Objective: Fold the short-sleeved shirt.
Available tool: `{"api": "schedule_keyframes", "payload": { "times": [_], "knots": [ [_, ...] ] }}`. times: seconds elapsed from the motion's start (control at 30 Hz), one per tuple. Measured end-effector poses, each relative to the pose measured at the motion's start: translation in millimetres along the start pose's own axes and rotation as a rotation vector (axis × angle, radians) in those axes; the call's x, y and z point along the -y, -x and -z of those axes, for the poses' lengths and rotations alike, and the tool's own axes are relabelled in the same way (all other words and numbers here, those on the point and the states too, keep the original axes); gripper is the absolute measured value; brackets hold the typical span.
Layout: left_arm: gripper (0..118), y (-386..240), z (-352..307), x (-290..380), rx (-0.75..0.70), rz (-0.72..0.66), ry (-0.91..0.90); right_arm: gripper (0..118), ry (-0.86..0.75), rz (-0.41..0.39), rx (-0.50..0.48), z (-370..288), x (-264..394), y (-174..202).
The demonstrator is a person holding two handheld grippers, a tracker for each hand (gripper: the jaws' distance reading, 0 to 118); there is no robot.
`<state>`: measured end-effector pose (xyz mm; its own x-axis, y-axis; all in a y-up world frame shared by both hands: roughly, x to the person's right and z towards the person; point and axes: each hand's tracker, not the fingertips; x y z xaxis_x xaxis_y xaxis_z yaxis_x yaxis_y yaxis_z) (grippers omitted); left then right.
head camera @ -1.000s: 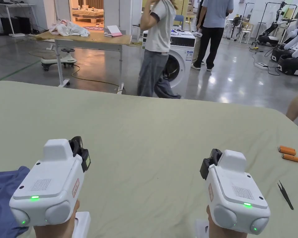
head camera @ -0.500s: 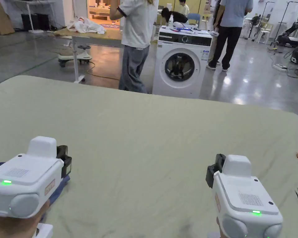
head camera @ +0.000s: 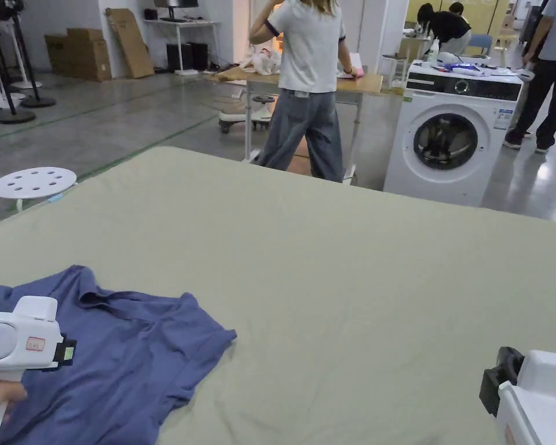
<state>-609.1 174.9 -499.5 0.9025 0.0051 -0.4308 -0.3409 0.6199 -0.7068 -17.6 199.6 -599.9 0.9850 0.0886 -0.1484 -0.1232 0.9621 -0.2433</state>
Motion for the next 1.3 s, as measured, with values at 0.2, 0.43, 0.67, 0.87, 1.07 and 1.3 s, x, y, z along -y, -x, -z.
{"api": "schedule_keyframes", "payload": {
  "times": [0.2,0.43,0.67,0.87,1.07,1.3],
  "knots": [
    [79,13.3,28.3,2.3,-0.034,-0.010,0.066,1,0.031,-0.003,-0.010,6.5,4.9,5.1],
    [87,-4.9,48.8,6.6,-0.027,0.046,0.088,1,0.056,-0.023,-0.010,9.1,7.3,9.0],
    [24,-7.9,39.5,11.2,-0.023,0.087,0.050,1,0.067,-0.027,-0.016,14.1,9.7,12.8],
    [0,13.6,37.5,14.5,-0.025,0.065,0.010,1,0.072,-0.027,-0.025,14.1,12.8,15.8],
    [0,29.8,11.5,14.5,0.045,-0.072,-0.133,1,0.071,-0.021,-0.023,12.1,12.6,13.4],
    [0,39.0,-37.5,-10.7,0.159,-0.143,-0.331,1,0.050,-0.015,-0.019,8.7,6.8,8.5]
  ]
}}
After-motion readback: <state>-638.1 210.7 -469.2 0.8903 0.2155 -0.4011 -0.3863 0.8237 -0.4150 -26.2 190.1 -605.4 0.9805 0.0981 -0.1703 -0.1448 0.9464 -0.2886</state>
